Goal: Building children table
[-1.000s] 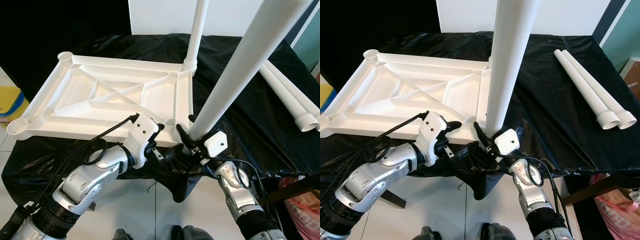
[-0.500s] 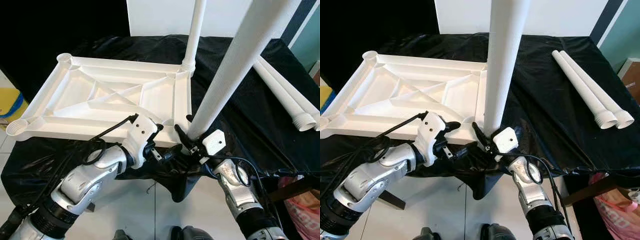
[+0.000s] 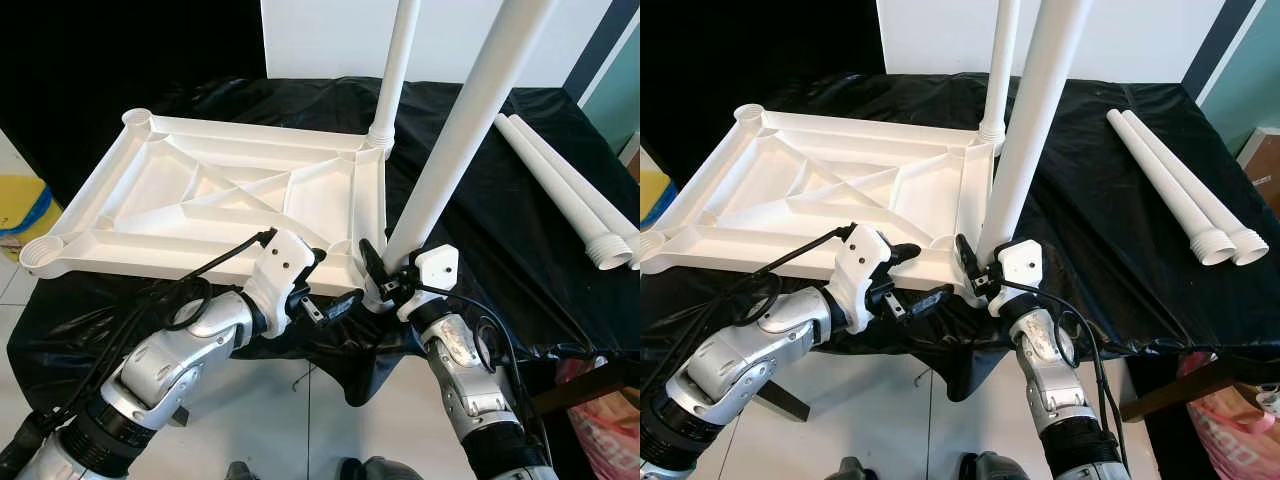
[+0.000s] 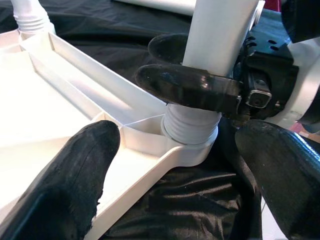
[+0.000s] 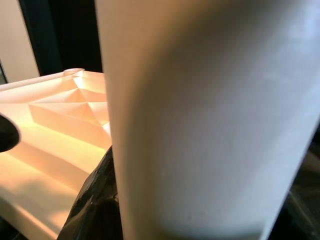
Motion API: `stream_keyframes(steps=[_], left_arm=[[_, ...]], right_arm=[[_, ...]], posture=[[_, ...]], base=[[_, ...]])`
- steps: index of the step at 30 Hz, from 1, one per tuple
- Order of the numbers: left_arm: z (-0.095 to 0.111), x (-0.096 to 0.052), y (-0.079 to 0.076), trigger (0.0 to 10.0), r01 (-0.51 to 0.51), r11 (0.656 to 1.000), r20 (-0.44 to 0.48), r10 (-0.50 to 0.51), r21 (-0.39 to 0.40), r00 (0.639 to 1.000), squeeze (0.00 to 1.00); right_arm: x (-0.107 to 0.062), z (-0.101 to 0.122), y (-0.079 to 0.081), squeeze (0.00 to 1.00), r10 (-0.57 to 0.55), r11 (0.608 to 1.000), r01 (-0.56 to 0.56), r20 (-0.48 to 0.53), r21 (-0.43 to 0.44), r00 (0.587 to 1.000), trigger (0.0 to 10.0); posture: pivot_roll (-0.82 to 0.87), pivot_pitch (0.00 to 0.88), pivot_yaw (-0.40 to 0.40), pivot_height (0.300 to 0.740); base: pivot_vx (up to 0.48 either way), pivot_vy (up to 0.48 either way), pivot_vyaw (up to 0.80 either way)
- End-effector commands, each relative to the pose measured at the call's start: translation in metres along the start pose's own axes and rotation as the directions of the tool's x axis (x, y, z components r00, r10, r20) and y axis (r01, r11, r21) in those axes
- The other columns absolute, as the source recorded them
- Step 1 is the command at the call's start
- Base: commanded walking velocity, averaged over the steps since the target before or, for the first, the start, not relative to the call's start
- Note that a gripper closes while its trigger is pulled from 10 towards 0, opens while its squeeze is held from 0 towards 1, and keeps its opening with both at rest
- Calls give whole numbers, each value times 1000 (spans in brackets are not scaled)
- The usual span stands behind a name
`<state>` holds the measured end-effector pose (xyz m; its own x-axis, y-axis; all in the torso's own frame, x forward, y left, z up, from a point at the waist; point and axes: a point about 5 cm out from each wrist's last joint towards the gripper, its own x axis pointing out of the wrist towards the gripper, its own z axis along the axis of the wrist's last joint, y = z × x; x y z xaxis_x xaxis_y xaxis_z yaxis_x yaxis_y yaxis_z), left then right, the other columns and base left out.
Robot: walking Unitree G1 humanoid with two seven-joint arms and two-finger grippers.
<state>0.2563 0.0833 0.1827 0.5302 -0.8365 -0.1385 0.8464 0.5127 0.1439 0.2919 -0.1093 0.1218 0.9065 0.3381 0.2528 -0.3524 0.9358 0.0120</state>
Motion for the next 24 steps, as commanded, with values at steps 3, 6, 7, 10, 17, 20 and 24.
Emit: stream_keyframes(steps=[3, 6, 7, 10, 17, 20, 24], left_arm=[[6, 3, -8, 10000, 191, 980, 21, -192, 48, 981, 0], [7, 4, -5, 10000, 168, 984, 30, -170, 57, 985, 0], [8, 5, -1, 10000, 140, 989, 41, -142, 52, 989, 0], [10, 6, 3, 10000, 112, 992, 56, -115, 55, 992, 0], [28, 4, 19, 10000, 103, 994, 169, -98, -22, 981, 1000], [30, 4, 21, 10000, 108, 994, 175, -104, -13, 979, 1000], [44, 11, 27, 10000, 159, 981, 170, -176, 108, 970, 0]], right_arm=[[-21, -35, -7, 0, -89, 992, 108, -232, 71, 969, 10000], [-20, -30, -6, 0, -96, 990, 115, -222, 76, 970, 10000], [-18, -22, -5, 0, -78, 994, 89, -177, 56, 981, 10000], [-16, -12, -3, 0, -55, 997, 61, -118, 49, 991, 10000], [-4, 36, -8, 0, 44, 999, -44, 54, -15, 998, 10000], [-2, 41, -10, 0, 55, 998, -54, 57, -22, 997, 10000], [9, 59, -16, 0, 145, 988, -142, 57, -61, 988, 10000]], posture=[[26, 125, -41, 740], [24, 126, -41, 740], [24, 126, -41, 740], [25, 133, -44, 740], [18, 136, -56, 740], [19, 134, -57, 740], [24, 129, -71, 740]], base=[[0, 0, 0], [0, 0, 0], [0, 0, 0], [0, 0, 0], [0, 0, 0], [0, 0, 0], [0, 0, 0]])
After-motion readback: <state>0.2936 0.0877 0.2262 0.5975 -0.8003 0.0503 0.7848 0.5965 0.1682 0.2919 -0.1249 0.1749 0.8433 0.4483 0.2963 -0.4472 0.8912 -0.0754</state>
